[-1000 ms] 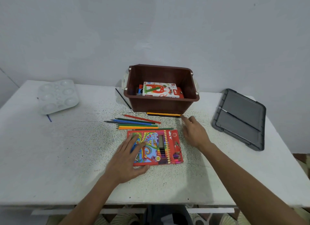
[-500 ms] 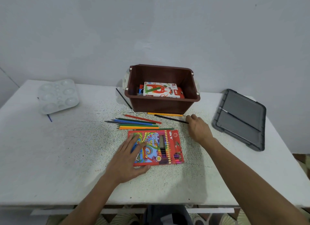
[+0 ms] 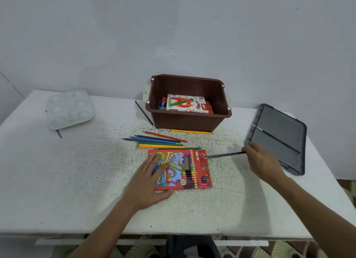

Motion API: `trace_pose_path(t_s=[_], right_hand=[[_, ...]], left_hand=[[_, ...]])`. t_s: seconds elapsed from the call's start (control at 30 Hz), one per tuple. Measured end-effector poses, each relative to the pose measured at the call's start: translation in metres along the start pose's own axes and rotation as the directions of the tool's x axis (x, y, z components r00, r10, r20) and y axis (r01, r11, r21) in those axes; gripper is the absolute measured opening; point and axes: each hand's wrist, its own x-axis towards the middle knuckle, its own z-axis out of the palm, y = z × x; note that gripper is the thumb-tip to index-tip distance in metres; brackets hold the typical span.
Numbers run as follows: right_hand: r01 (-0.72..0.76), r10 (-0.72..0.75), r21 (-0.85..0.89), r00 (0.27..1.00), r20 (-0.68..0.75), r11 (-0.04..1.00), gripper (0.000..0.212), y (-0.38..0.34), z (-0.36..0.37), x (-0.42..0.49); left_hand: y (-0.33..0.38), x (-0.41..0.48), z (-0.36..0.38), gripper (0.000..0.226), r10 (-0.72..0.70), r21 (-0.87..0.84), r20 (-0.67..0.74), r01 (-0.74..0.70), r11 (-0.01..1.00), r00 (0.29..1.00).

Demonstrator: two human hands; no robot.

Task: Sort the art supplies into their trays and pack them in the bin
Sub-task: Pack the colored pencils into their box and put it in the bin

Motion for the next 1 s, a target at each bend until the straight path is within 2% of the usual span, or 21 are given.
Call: trace_pose_path(t_s=[0.17, 0.57, 0.83, 1.0], right_hand=[[0.104, -0.105, -0.027, 0.994, -0.017, 0.994, 0.032, 0.01, -0.016, -0.022], [0.119, -0.118, -0.027, 0.992, 0.044, 0.993, 0.036, 0.0, -0.003, -0.018], [0.14, -0.133, -0.075, 0.987, 0.092, 0.987, 0.047, 0.0, -0.003, -0.016], [0.133, -0.126, -0.096, 0.989, 0.074, 0.986, 0.048, 0.0, 0.002, -0.016]], left_hand=[[0.001, 0.0, -0.001, 0.086, 0.002, 0.017, 0.001, -0.002, 1.0, 1.0], [0.001, 0.0, 0.0, 0.086, 0.009, -0.01, -0.009, -0.009, 1.0, 1.0], [0.0, 0.0, 0.0, 0.086, 0.002, -0.043, -0.019, -0.003, 0.999, 1.0], [0.0, 0.0, 0.0, 0.086, 0.003, -0.03, -0.02, -0.003, 1.0, 1.0]])
